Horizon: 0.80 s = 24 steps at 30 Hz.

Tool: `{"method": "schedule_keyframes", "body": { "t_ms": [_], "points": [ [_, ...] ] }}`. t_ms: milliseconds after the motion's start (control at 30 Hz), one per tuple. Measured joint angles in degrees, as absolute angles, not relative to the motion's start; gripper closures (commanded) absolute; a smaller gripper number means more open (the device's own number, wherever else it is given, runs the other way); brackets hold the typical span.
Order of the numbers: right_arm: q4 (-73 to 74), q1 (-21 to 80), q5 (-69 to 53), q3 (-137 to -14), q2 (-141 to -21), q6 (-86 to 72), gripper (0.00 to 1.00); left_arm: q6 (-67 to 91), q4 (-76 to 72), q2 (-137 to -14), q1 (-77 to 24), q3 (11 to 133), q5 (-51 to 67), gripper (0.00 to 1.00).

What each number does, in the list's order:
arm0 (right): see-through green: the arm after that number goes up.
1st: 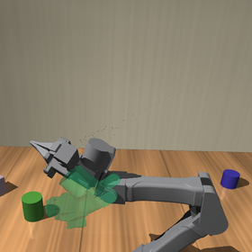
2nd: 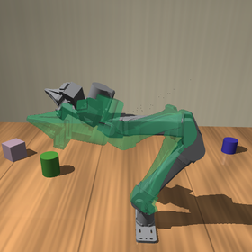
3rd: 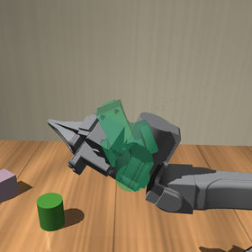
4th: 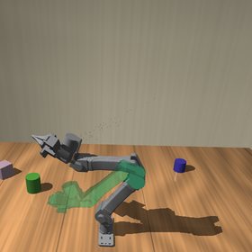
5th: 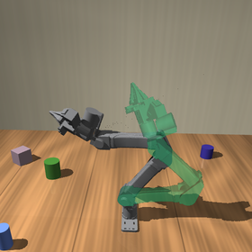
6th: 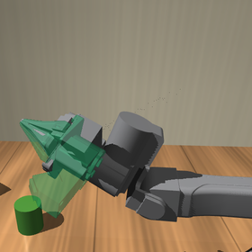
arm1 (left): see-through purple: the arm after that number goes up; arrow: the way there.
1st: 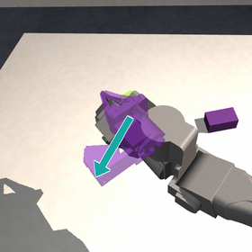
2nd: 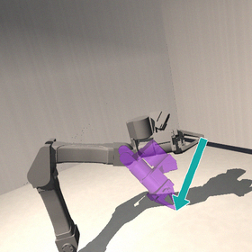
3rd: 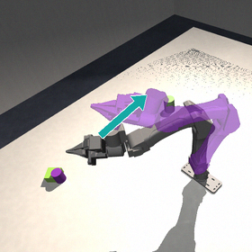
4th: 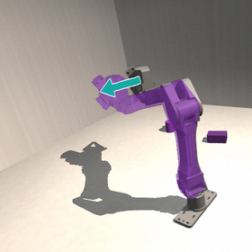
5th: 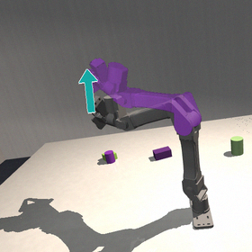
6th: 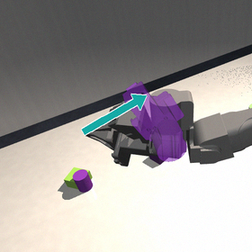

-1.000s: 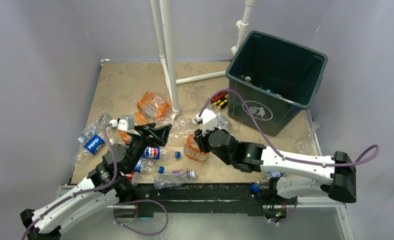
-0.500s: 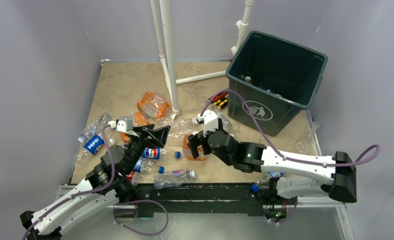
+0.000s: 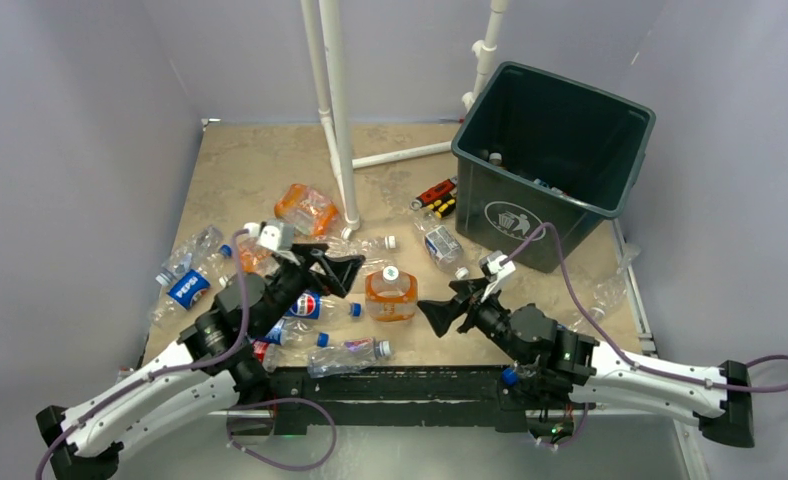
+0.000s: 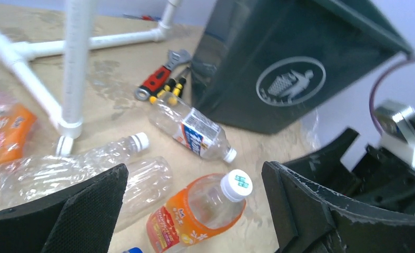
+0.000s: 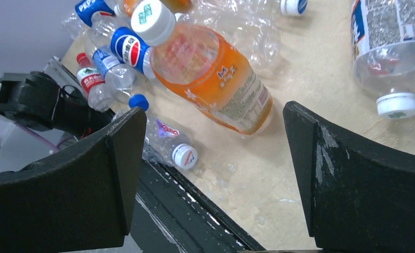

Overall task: Put the plastic bottles in the bin
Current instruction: Place the plastic bottle at the center of the board, then pick up the plastic bottle at the center of the board.

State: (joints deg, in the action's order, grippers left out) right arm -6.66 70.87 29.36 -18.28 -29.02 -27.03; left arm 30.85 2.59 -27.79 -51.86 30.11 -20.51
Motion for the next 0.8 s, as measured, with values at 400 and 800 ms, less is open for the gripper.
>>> {"method": "schedule_keyframes", "body": {
  "t_ms": [400,800],
  "points": [
    [-11.16,70.87,24.86,-12.45,-23.77,-29.15,0.03,18.79,3.7,-46.54,-51.86,39.09,0.05,0.19],
    [-10.98,70.87,21.8,-11.53,-19.57,-29.65,0.04,17.3,0.99,-56.21,-52.27,39.42,2.26,0.37]
  ]
}}
